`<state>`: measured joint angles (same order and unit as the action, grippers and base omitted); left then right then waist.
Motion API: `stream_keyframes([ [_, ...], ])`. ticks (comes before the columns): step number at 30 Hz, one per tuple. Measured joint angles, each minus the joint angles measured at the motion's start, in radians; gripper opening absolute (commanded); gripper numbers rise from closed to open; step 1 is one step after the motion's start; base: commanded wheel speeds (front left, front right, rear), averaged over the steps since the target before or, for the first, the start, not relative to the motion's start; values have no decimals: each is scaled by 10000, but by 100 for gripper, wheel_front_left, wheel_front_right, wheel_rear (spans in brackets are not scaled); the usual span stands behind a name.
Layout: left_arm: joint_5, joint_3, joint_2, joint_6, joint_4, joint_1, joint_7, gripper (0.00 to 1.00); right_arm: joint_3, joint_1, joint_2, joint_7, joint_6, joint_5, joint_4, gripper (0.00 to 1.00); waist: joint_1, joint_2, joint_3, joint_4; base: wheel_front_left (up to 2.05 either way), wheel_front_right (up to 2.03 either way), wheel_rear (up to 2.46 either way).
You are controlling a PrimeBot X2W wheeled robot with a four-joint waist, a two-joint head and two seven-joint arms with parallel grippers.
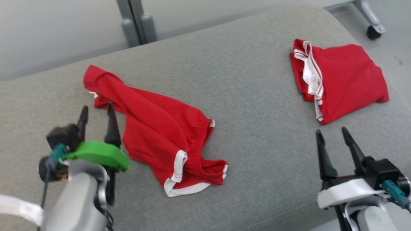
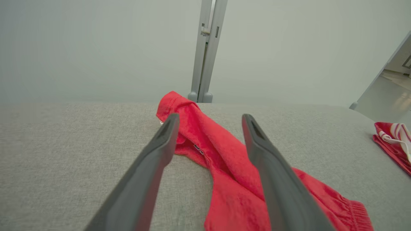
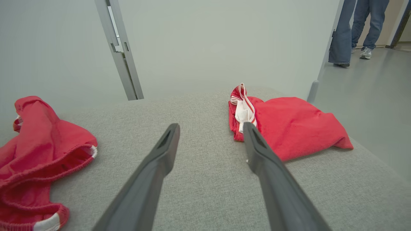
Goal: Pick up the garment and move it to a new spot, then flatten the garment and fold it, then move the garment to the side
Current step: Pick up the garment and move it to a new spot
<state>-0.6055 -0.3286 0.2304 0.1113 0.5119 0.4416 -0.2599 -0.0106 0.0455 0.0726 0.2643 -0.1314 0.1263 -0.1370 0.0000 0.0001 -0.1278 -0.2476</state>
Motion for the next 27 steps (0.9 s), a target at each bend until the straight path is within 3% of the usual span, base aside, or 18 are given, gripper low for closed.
stream_keyframes([
  [5, 949, 284, -564, 297, -1760, -2015, -27, 100, -715, -633, 130, 0, 0, -138, 286, 100, 0, 0, 352, 677, 0, 0, 0],
  [9, 1881, 541, -729, 190, -2592, -3509, -27, 100, -1068, -1004, 178, 0, 0, -201, 439, 100, 0, 0, 629, 1252, 0, 0, 0],
  [18, 3354, 1797, -1400, -382, -3597, -5568, -27, 100, -1139, -1527, 224, 0, 0, -132, 497, 100, 0, 0, 1128, 2443, 0, 0, 0],
  [27, 4096, 2422, -1758, -1145, -3733, -5789, -27, 100, -1083, -2014, 56, 0, 0, -88, 253, 100, 0, 0, 1514, 3149, 0, 0, 0],
])
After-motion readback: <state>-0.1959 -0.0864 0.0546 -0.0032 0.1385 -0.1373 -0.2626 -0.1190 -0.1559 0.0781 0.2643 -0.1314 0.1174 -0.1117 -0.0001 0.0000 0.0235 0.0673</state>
